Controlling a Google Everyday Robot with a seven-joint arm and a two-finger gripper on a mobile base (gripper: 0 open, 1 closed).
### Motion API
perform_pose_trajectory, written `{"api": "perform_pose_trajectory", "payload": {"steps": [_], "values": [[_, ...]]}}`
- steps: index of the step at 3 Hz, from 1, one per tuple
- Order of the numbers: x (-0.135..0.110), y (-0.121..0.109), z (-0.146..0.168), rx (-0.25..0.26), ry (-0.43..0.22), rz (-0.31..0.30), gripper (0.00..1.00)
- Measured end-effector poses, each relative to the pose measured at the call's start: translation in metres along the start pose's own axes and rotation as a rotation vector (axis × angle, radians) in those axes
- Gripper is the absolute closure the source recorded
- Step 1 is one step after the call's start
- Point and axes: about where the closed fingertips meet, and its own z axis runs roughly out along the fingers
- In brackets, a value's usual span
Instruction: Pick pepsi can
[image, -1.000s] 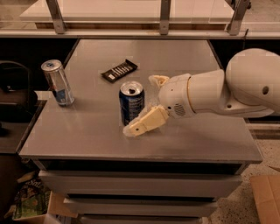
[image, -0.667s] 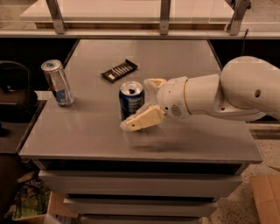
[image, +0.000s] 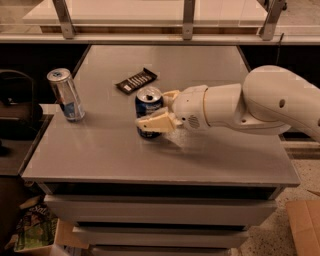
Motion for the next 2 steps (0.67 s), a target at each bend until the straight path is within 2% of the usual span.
{"api": "perform_pose_trajectory", "payload": {"steps": [1, 2], "values": [[-0.008, -0.006, -0.001, -0.006, -0.007, -0.012, 0.85], [-0.022, -0.013, -0.005, -0.016, -0.011, -0.032, 1.0]]}}
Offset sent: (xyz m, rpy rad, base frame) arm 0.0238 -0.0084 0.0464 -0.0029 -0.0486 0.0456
